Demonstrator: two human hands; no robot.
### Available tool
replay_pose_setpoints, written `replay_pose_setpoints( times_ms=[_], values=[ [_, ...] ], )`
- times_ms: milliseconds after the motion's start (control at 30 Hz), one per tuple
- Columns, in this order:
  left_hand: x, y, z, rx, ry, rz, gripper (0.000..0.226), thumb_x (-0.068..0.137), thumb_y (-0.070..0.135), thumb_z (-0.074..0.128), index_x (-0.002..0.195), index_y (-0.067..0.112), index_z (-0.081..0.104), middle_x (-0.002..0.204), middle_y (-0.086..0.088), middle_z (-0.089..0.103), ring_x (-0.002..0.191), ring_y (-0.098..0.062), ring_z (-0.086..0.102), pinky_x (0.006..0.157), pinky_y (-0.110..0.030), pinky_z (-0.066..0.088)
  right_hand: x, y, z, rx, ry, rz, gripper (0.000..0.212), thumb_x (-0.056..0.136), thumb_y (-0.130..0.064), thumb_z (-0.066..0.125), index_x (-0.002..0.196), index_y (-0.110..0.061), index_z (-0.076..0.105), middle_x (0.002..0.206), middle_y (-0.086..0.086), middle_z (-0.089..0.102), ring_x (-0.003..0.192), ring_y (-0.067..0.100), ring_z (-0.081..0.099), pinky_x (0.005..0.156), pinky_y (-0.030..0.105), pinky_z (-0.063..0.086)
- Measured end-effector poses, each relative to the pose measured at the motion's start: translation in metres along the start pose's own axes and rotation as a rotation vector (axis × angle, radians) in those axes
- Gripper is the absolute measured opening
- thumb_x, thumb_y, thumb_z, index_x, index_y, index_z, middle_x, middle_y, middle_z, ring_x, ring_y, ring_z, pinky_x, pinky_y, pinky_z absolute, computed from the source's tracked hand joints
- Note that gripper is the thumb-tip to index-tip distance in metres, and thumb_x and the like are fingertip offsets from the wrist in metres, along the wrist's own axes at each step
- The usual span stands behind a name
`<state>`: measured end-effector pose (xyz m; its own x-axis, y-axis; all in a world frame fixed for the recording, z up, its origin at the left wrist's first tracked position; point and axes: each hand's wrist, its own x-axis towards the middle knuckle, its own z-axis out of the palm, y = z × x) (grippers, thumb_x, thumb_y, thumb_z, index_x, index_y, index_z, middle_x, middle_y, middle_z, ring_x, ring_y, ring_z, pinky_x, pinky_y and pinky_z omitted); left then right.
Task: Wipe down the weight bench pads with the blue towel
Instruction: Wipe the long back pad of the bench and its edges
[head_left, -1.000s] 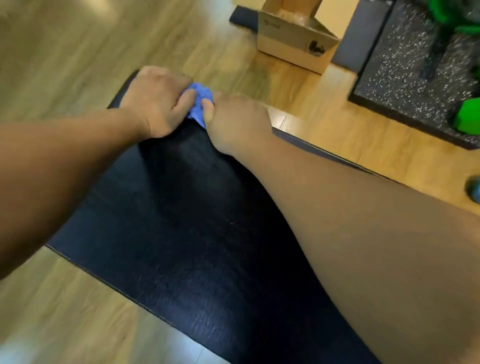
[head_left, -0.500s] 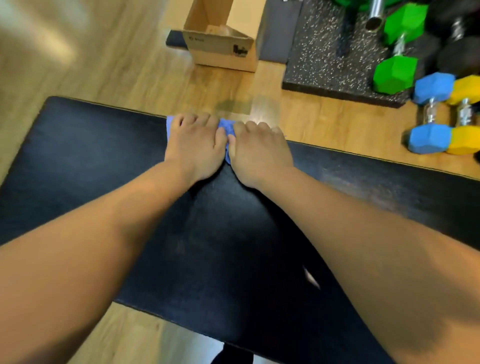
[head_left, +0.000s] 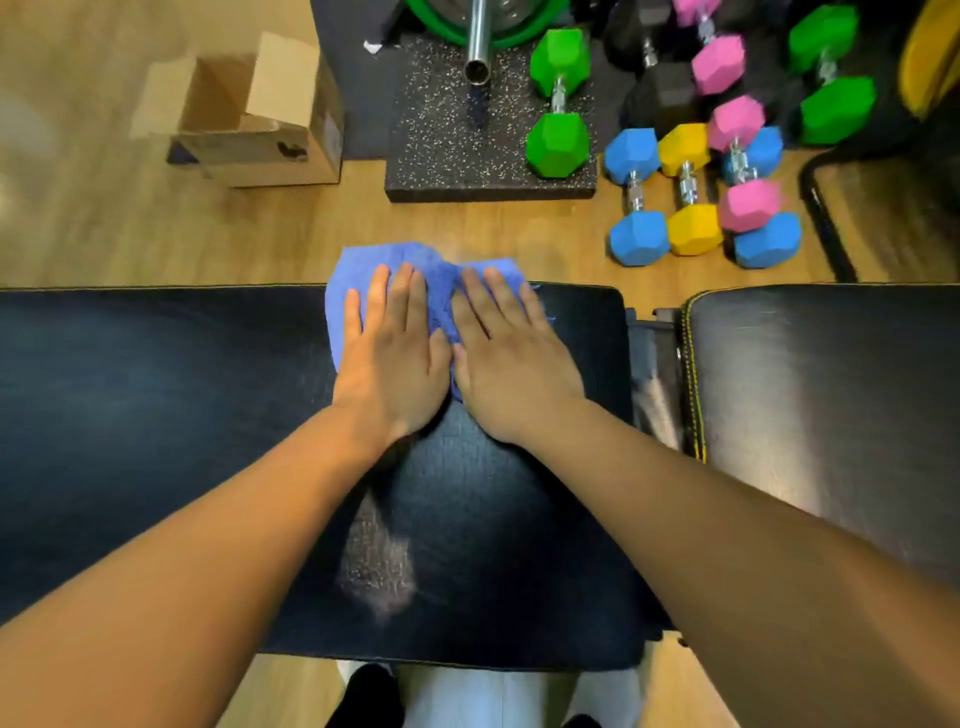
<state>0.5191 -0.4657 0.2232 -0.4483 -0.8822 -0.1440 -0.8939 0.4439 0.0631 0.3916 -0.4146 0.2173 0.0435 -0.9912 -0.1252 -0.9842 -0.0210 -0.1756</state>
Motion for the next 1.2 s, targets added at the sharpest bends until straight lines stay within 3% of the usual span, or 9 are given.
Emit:
replay_pose_setpoints(
  times_ms=[133, 333, 500, 600, 733, 833, 1000, 1100, 1200],
  values=[
    [-0.008, 0.061, 0.005, 0.005, -0.022, 0.045, 0.065, 0.094, 0.035, 0.014, 0.151, 0.004, 0.006, 0.16, -0.01, 0.002, 0.147, -0.026, -0.006, 0.119, -0.047, -0.002, -0.043, 0.046, 0.002, 0.06, 0.003, 0.081, 0.074, 0.086, -0.042, -0.009, 0.152, -0.011, 0.003, 0.161, 0.005, -0.006, 0.147, 0.022, -0.01, 0.119, 0.045, 0.0],
    [-0.037, 0.119, 0.009, 0.133, -0.089, 0.171, 0.076, 0.083, 0.039, -0.008, 0.15, 0.004, -0.004, 0.159, -0.012, -0.01, 0.146, -0.029, -0.015, 0.118, -0.049, -0.004, -0.108, 0.072, 0.018, 0.187, -0.009, 0.227, 0.068, 0.091, -0.041, -0.002, 0.151, -0.007, 0.001, 0.16, 0.009, -0.008, 0.148, 0.025, 0.002, 0.118, 0.044, 0.016],
    [-0.064, 0.112, 0.014, 0.037, -0.097, 0.271, 0.069, 0.09, 0.041, 0.003, 0.151, 0.007, 0.002, 0.16, -0.01, -0.004, 0.146, -0.026, -0.012, 0.118, -0.046, -0.006, -0.133, 0.05, 0.025, 0.212, 0.074, 0.316, 0.063, 0.095, -0.035, 0.013, 0.147, -0.002, 0.023, 0.157, 0.017, 0.015, 0.143, 0.03, 0.024, 0.113, 0.046, 0.03],
    [-0.088, 0.101, 0.021, -0.022, -0.032, 0.3, 0.062, 0.096, 0.036, 0.017, 0.15, 0.007, 0.012, 0.159, -0.009, 0.008, 0.147, -0.027, -0.001, 0.116, -0.049, 0.003, -0.15, 0.036, 0.029, 0.176, 0.064, 0.311, 0.063, 0.096, -0.035, 0.014, 0.146, 0.001, 0.027, 0.157, 0.02, 0.015, 0.144, 0.033, 0.022, 0.114, 0.044, 0.027],
    [-0.127, 0.077, 0.025, -0.089, -0.052, 0.334, 0.06, 0.097, 0.034, 0.021, 0.151, 0.008, 0.014, 0.16, -0.006, 0.008, 0.148, -0.024, 0.0, 0.116, -0.05, 0.012, -0.166, 0.0, 0.026, -0.011, -0.035, 0.278, 0.063, 0.096, -0.033, 0.011, 0.146, 0.004, 0.017, 0.155, 0.027, 0.01, 0.144, 0.044, 0.001, 0.115, 0.053, 0.018],
    [-0.15, 0.043, 0.024, -0.108, -0.068, 0.361, 0.06, 0.095, 0.031, 0.025, 0.149, 0.006, 0.023, 0.159, -0.006, 0.014, 0.148, -0.024, 0.006, 0.114, -0.05, 0.019, -0.17, -0.037, 0.026, -0.044, -0.033, 0.227, 0.063, 0.095, -0.033, 0.017, 0.142, 0.007, 0.025, 0.152, 0.027, 0.022, 0.142, 0.048, 0.008, 0.112, 0.059, 0.02],
    [-0.179, -0.033, 0.019, -0.096, -0.076, 0.321, 0.058, 0.095, 0.03, 0.029, 0.147, 0.003, 0.03, 0.157, -0.006, 0.022, 0.147, -0.024, 0.014, 0.114, -0.047, 0.018, -0.143, -0.101, 0.035, -0.09, -0.164, 0.079, 0.065, 0.092, -0.036, 0.01, 0.138, 0.01, 0.012, 0.151, 0.033, 0.016, 0.141, 0.051, 0.002, 0.111, 0.064, 0.013],
    [-0.186, -0.077, 0.019, -0.085, -0.071, 0.264, 0.058, 0.095, 0.03, 0.03, 0.146, 0.003, 0.031, 0.157, -0.006, 0.022, 0.147, -0.024, 0.015, 0.115, -0.046, 0.017, -0.12, -0.142, 0.036, -0.163, -0.248, 0.009, 0.068, 0.09, -0.037, -0.004, 0.14, 0.01, -0.003, 0.152, 0.035, -0.003, 0.139, 0.053, -0.014, 0.112, 0.064, 0.003],
    [-0.189, -0.117, 0.016, -0.083, -0.094, 0.209, 0.057, 0.096, 0.031, 0.031, 0.145, 0.003, 0.034, 0.156, -0.006, 0.025, 0.146, -0.024, 0.018, 0.114, -0.046, 0.021, -0.097, -0.173, 0.034, -0.146, -0.202, -0.025, 0.071, 0.091, -0.039, 0.005, 0.144, 0.009, 0.006, 0.154, 0.032, -0.001, 0.141, 0.05, -0.01, 0.113, 0.062, 0.004]
  ],
)
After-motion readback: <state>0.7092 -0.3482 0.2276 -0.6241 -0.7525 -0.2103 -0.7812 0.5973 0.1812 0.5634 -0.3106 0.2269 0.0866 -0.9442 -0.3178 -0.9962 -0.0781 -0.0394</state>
